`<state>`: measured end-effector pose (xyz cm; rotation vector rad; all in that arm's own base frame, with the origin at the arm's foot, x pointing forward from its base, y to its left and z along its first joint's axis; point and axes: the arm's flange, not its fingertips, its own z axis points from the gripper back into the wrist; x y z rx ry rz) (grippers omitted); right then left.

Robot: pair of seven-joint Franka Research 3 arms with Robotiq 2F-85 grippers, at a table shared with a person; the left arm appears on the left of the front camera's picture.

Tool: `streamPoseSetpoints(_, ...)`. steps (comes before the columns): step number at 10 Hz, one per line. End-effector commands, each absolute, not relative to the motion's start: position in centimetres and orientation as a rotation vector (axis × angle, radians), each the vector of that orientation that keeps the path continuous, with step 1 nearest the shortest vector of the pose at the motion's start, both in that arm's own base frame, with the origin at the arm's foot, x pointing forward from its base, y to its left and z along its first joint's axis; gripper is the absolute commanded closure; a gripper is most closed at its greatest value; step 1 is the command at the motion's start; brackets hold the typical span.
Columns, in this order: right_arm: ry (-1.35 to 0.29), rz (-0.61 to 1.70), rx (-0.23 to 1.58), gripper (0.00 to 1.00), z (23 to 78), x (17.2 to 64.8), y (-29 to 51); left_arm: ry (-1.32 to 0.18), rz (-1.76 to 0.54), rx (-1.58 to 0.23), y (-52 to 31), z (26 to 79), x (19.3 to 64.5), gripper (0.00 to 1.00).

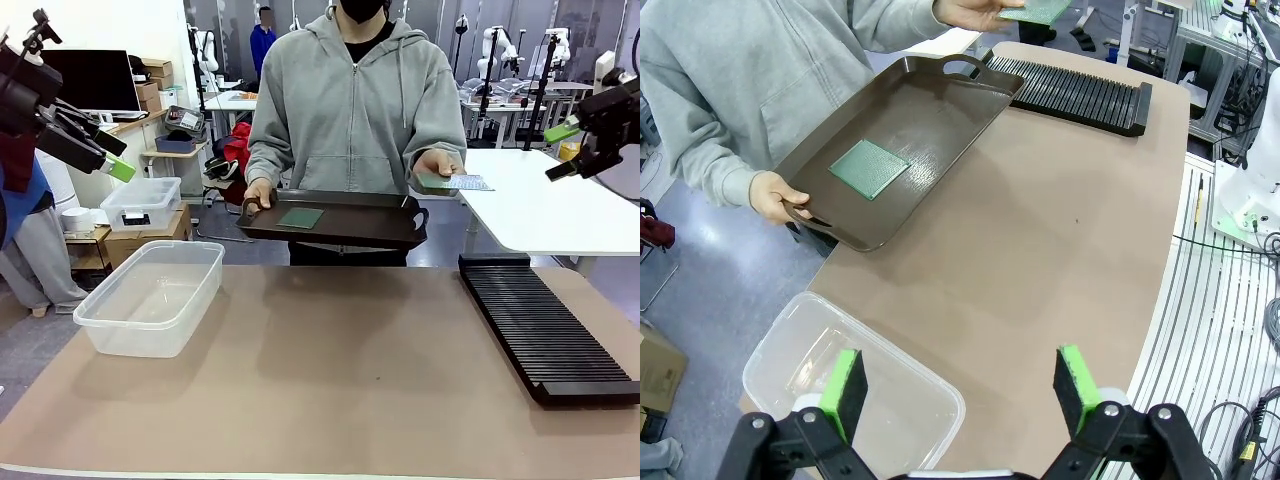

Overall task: Sort PCBs into racks and boxes based on the side picked up.
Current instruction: Pick up the Blank PCB handed by the Human.

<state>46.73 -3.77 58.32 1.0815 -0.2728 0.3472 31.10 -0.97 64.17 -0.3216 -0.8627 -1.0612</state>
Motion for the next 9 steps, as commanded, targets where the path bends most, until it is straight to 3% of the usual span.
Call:
streamPoseSetpoints(1, -0.32, 0.213, 1.114, 0.0, 56.8, 46.8, -2.7, -0.863, -1.061, -0.322, -1.0, 64.1, 31.2, 0.0)
streamPoseSetpoints(6, -0.28, 0.266, 1.095, 0.0, 56.2, 47.3, -3.5, -0.863, -1.061, -0.322, -1.0, 64.1, 31.2, 0.0)
streamPoseSetpoints(9, -0.225, 0.148, 1.29, 0.0, 53.3, 52.4, -2.7, -0.863, -1.061, -0.322, -1.0, 64.1, 31.2, 0.0)
